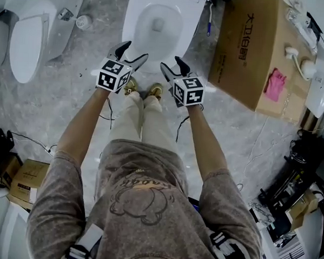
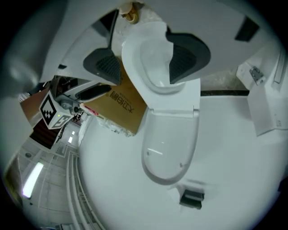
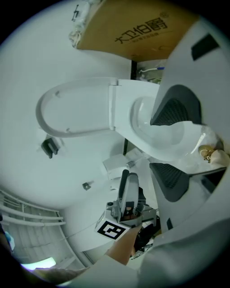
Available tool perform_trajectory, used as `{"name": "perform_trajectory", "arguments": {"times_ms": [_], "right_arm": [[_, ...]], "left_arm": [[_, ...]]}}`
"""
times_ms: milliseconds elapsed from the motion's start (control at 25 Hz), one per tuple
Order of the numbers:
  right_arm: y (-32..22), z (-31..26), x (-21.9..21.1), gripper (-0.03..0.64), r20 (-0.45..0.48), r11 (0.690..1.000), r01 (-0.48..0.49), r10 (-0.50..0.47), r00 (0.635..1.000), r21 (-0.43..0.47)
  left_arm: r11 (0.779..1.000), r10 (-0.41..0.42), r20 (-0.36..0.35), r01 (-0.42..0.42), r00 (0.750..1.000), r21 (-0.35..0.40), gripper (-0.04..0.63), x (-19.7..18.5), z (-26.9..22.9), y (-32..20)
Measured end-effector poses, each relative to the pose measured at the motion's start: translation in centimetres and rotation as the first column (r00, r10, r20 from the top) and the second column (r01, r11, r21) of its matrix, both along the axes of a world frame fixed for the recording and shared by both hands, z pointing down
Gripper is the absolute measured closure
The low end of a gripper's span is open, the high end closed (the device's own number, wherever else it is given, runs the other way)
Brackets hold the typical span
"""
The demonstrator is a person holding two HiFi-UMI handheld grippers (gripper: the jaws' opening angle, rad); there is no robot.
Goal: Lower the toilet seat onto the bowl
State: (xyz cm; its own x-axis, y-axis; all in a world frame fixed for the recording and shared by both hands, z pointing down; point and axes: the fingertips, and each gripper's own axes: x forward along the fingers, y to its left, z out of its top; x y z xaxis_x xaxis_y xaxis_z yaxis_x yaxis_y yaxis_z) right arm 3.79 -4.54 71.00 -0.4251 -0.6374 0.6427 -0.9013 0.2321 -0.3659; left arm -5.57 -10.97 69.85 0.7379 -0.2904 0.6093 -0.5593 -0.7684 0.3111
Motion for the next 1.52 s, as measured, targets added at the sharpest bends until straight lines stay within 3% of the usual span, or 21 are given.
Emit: {"name": "perform_trajectory", "arguments": {"times_ms": [160,360,600,720,840,880,1040,1120,1320,1520], "right_arm": [[-0.5,-9.4,2.2,0.336,-0.002,0.992,-0.044,0.044,0.999,0.122],[0.1,-20.6,2.9,0.336,-0.019,0.956,-0.06,0.068,0.997,0.287],[2.7,-29.8,1.9,0.336,-0.004,0.907,-0.052,0.059,0.998,0.417],[4.2,-32.6,1.4,0.341,0.004,0.876,-0.074,0.083,0.997,0.476],[4.9,-34.1,1.3,0.435,0.001,0.847,-0.102,0.119,0.993,0.521],[4.9,-34.4,1.5,0.469,-0.001,0.839,-0.112,0.133,0.991,0.533],[4.8,-34.8,2.5,0.552,-0.018,0.808,-0.162,0.209,0.978,0.566],[4.8,-34.4,2.9,0.574,-0.03,0.805,-0.168,0.225,0.974,0.569],[5.1,-32.6,3.5,0.589,-0.05,0.814,-0.173,0.24,0.97,0.554],[5.2,-31.7,3.3,0.589,-0.034,0.822,-0.192,0.248,0.968,0.535]], "left_arm": [[0.997,-0.015,-0.097,0.022,0.995,0.075,0.256,0.6,-10.4,-0.7],[0.985,0.034,-0.221,0.005,0.975,0.173,0.256,0.5,-22.6,0.5],[0.968,0.084,-0.307,-0.004,0.948,0.253,0.256,-0.6,-31.9,3.4],[0.962,0.068,-0.332,0.027,0.941,0.273,0.256,-2.1,-33.8,4.5],[0.951,0.025,-0.348,0.085,0.937,0.297,0.262,-3.6,-34.6,4.6],[0.947,0.01,-0.348,0.103,0.937,0.306,0.286,-4.0,-34.7,4.5],[0.936,-0.021,-0.368,0.148,0.93,0.321,0.518,-4.9,-34.7,4.0],[0.93,-0.028,-0.371,0.16,0.928,0.331,0.573,-5.1,-34.5,3.8],[0.923,-0.093,-0.337,0.208,0.937,0.324,0.586,-5.0,-32.3,3.3],[0.92,-0.107,-0.326,0.218,0.939,0.327,0.586,-4.5,-31.5,3.6]]}}
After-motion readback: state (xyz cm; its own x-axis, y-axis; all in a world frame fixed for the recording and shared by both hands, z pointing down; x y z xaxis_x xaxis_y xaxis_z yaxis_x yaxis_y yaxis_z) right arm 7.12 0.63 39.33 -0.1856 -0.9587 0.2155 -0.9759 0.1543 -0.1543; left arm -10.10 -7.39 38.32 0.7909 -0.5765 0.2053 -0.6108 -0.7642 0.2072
